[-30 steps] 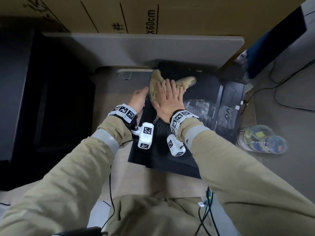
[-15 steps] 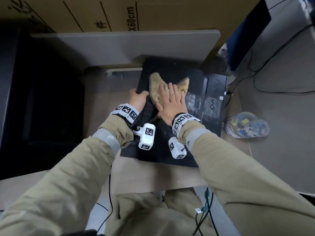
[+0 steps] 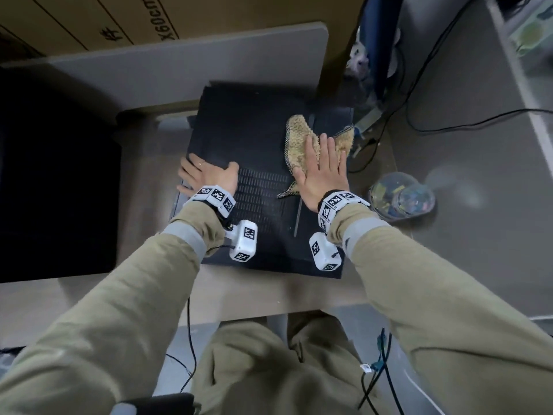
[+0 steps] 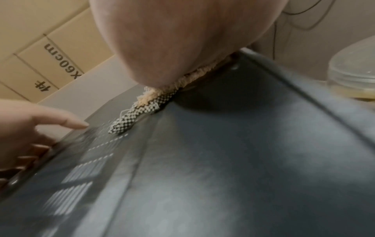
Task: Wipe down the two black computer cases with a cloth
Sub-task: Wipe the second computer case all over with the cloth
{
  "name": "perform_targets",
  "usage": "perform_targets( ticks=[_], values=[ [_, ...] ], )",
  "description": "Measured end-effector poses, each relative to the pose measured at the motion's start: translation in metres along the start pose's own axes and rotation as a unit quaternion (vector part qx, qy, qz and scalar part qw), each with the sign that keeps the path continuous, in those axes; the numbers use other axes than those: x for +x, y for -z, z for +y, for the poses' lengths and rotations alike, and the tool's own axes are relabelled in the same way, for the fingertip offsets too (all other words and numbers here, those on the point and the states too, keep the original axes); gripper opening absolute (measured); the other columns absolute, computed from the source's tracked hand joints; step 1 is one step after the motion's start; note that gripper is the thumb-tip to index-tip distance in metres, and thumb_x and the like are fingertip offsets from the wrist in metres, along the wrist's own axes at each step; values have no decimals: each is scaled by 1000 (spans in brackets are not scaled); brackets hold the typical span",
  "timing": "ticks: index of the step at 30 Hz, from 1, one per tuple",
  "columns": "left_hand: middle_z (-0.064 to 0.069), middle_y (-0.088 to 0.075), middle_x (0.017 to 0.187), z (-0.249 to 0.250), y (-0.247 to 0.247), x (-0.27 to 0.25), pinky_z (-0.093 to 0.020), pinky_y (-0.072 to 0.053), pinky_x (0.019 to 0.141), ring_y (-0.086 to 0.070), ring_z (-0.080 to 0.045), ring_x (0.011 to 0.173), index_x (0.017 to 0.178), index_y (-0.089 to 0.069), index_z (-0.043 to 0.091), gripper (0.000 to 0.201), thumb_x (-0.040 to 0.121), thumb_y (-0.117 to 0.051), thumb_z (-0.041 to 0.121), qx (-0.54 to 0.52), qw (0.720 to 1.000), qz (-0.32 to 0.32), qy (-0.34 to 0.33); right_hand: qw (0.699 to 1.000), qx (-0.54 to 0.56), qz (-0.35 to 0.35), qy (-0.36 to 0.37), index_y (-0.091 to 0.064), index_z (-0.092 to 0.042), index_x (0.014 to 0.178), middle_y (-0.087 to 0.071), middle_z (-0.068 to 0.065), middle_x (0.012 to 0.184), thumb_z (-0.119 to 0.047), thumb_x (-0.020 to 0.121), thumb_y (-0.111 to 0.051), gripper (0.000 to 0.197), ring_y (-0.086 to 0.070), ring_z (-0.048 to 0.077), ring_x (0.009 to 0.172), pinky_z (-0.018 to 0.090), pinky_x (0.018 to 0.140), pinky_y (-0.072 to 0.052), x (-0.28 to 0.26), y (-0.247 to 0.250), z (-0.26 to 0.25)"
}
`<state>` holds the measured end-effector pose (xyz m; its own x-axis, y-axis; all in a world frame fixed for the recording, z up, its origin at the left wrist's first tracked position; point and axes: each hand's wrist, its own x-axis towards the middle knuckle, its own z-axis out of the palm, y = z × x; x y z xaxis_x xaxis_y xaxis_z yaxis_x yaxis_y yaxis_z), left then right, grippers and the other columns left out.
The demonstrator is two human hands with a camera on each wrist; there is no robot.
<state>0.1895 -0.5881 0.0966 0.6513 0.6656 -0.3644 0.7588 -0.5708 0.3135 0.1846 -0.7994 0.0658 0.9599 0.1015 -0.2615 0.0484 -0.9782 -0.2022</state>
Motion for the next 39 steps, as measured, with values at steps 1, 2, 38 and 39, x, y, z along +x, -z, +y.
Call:
perform_targets(
  ticks=[1, 2, 38, 39],
  values=[
    [-6, -11, 165, -1, 0, 0, -51, -7, 121, -7, -25, 152, 157, -15, 11, 97, 81, -59, 52, 9, 1000, -3, -6, 1000, 5, -2, -2, 13, -21, 159, 19, 9, 166, -50, 104, -18, 70, 19, 24, 153, 48, 123, 11, 0, 3, 9],
    [-6, -11, 165, -2, 2, 2, -51, -8, 121, -8, -25, 152, 157, -15, 11, 99, 80, -60, 53, 13, 1000, -10, -13, 1000, 16, -6, -9, 13, -22, 159, 19, 9, 166, -50, 103, -19, 70, 19, 24, 153, 48, 123, 10, 1, 6, 17],
    [-14, -64, 119, -113, 84, 31, -38, -47, 98, -60, -34, 106, 129, -56, 2, 64, 82, -65, 44, -122, 958, -251, -62, 993, 63, -48, -88, 14, -23, 159, 22, 9, 165, -53, 101, -27, 77, 24, 26, 151, 51, 120, 19, -123, -58, -151],
    [-13, -64, 116, -114, 84, 31, -36, -47, 94, -60, -33, 103, 128, -57, 1, 62, 83, -64, 43, -122, 958, -251, -67, 993, 65, -55, -81, 14, -24, 159, 23, 9, 165, -53, 101, -26, 76, 25, 26, 151, 51, 119, 19, -120, -57, -155]
  ],
)
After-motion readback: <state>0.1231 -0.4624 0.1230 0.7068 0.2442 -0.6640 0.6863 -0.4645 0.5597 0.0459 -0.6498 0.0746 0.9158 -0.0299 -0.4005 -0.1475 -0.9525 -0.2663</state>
